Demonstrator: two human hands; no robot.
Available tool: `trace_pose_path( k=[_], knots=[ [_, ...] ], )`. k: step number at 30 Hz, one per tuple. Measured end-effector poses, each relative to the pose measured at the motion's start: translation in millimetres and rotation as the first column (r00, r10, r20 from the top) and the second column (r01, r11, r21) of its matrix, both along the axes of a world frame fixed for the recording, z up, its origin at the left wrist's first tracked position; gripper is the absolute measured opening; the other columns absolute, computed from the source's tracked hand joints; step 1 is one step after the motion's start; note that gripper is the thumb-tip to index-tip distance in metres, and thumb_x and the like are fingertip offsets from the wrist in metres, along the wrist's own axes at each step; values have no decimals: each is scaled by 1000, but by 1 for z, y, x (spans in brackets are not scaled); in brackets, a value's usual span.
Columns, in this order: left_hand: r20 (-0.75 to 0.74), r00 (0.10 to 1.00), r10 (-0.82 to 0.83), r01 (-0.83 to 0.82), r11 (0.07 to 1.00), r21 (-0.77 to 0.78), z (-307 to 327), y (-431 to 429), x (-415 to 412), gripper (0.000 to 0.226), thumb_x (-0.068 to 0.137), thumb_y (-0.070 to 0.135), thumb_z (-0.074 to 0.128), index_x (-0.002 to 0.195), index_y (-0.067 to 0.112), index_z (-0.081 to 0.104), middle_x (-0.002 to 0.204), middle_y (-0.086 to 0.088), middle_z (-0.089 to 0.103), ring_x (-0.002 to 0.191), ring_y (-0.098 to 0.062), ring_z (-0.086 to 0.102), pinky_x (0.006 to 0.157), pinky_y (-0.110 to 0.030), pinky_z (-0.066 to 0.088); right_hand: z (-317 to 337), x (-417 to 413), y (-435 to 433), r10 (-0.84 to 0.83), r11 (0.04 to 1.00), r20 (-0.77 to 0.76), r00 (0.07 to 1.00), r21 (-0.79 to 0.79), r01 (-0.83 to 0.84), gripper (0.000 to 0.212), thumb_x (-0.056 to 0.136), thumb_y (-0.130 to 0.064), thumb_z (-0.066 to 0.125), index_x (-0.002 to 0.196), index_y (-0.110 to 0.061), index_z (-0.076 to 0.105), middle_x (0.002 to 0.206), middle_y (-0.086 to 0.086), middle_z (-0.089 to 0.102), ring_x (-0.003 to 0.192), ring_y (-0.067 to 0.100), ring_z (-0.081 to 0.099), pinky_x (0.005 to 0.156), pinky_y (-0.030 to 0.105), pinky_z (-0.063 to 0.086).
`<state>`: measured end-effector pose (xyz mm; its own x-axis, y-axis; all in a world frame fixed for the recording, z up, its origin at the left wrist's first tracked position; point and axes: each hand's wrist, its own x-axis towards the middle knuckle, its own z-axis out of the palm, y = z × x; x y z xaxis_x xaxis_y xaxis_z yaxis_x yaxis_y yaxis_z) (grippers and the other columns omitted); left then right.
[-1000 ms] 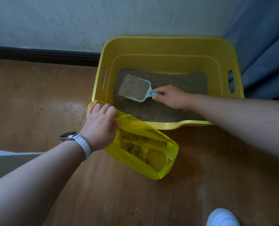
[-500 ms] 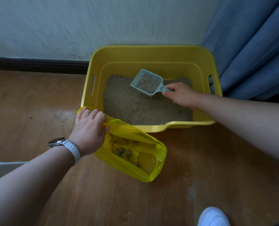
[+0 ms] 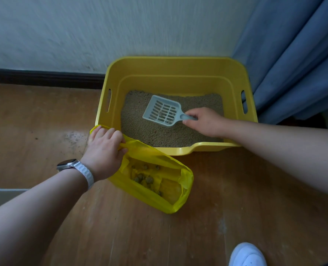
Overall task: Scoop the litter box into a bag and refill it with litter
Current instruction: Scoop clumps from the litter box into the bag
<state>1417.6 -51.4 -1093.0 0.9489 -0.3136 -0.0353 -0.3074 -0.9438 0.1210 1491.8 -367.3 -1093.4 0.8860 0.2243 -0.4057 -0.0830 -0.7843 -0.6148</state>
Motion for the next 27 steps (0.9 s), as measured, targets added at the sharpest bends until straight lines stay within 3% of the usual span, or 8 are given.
trace_pose_path(
  k=[10, 18, 23, 27],
  knots=[
    [-5, 1000, 15, -15, 1000, 15, 0, -1, 0, 21, 79, 23, 72, 89, 16, 55, 87, -6, 57, 91, -35, 53, 107, -54, 27, 4, -2, -2, -29, 999, 40, 999, 26, 28, 21, 97, -35, 53, 107, -23, 67, 68, -1, 56, 54, 12, 46, 50, 26, 32],
    [-6, 1000, 11, -11, 1000, 16, 4, -2, -2, 19, 81, 23, 70, 91, 15, 56, 89, -6, 57, 93, -34, 51, 108, -51, 24, 13, -23, 7, 115, 993, 186, 976, -12, -115, 13, 93, -35, 55, 96, -27, 65, 71, -3, 60, 64, 18, 55, 58, 33, 41],
    [3, 1000, -9, 9, 1000, 4, 5, -1, -4, 19, 83, 24, 67, 94, 15, 55, 91, -6, 56, 93, -34, 50, 109, -53, 26, 26, -42, 12, 301, 953, 475, 827, -114, -282, 19, 92, -35, 52, 99, -21, 62, 77, -7, 55, 66, 16, 50, 57, 37, 44],
    [30, 999, -18, 17, 999, 44, 4, -1, -3, 23, 81, 24, 54, 98, 9, 57, 88, -10, 57, 88, -36, 51, 103, -53, 31, 22, -61, 18, 389, 915, 575, 720, -153, -372, 30, 88, -39, 48, 104, -18, 64, 85, -4, 60, 69, 17, 55, 54, 31, 43]
  ],
)
